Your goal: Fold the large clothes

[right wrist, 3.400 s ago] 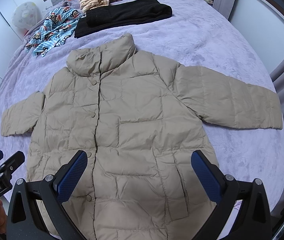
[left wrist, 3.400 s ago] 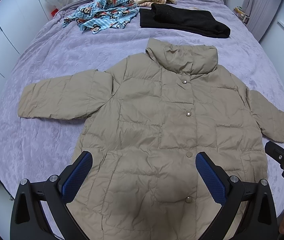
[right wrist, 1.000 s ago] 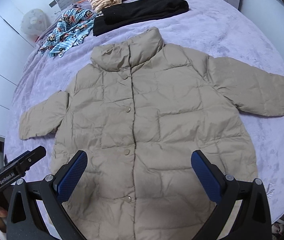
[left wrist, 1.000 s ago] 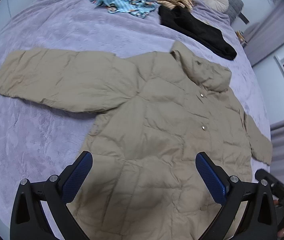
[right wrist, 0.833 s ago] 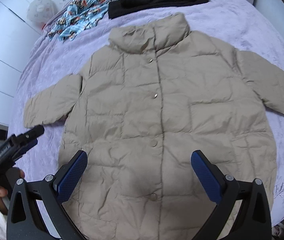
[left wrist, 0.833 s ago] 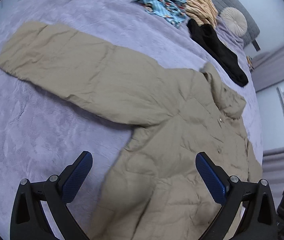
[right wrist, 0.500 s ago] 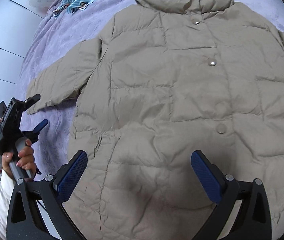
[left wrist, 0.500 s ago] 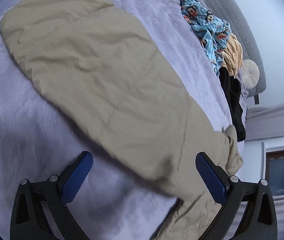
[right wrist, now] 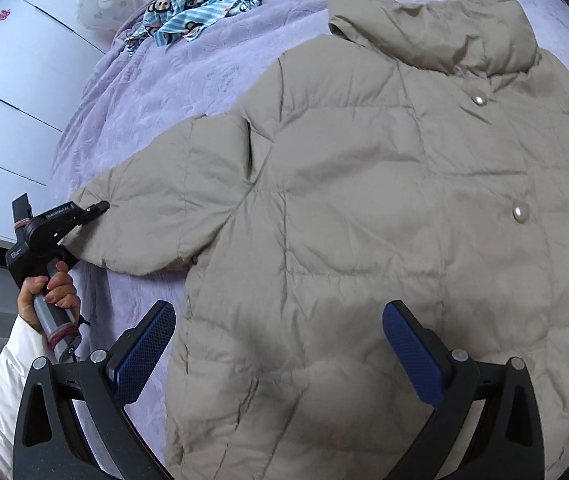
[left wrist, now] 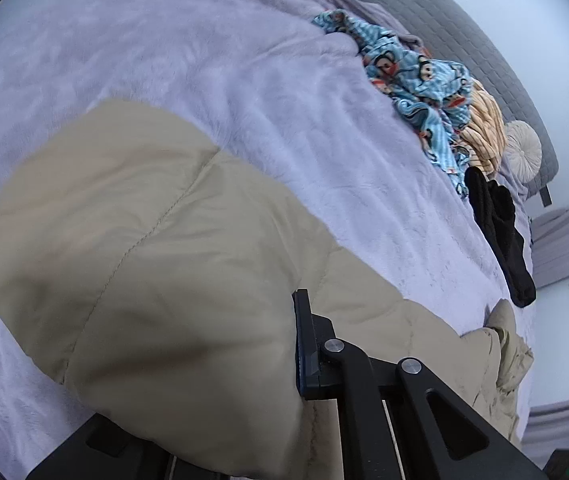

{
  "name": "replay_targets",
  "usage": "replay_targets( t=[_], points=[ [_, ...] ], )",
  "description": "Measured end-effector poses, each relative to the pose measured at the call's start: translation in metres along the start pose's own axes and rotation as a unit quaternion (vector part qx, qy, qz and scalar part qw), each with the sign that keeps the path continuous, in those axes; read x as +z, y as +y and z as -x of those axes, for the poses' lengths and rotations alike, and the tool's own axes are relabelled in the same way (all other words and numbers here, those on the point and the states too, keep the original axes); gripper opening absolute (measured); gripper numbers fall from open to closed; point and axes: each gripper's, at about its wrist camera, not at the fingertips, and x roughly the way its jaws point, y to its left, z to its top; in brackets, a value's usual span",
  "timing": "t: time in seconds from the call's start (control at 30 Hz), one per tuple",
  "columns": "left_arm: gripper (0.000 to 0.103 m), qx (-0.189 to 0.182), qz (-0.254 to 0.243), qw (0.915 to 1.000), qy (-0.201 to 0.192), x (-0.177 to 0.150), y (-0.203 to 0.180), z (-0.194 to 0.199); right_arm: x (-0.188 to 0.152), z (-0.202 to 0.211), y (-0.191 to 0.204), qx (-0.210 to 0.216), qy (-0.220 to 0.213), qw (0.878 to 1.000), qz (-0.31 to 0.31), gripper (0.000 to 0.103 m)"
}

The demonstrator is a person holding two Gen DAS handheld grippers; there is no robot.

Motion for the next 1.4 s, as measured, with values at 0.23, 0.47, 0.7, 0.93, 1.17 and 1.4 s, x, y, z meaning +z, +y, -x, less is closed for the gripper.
replay_targets(
  t=[0.23,0.47,0.7,0.93,1.17,1.4],
  points=[
    [0.009,-0.030,-0.129,0.9889,-0.068,-0.003,-0.073,0.075,0.029,-0.046,0.033,0.057,-0.002,0.998,0.003,0.011],
    [0.009,-0.093,-0.241,0.9641,-0.061,-0.045,-0.186,0.097,0.030,-0.111,0.035,0.108,0.054,0.992,-0.023,0.011],
    [0.009,-0.133,-0.327,0.9354,-0.022,-0.128,-0.331,0.072,0.020,-0.073,-0.022,0.174,0.065,0.981,-0.060,0.011],
    [0.010,-0.034,-0.463,0.8807,0.092,-0.267,-0.420,-0.052,0.000,0.035,-0.155,0.064,-0.010,0.994,-0.083,0.011],
    [0.037,0.016,-0.478,0.8739,0.087,-0.313,-0.420,-0.079,-0.025,0.072,-0.237,0.019,-0.021,0.990,-0.137,0.011],
    [0.103,-0.010,-0.451,0.8904,0.062,-0.283,-0.387,-0.032,-0.029,0.071,-0.239,0.015,-0.029,0.990,-0.140,0.012]
  ],
)
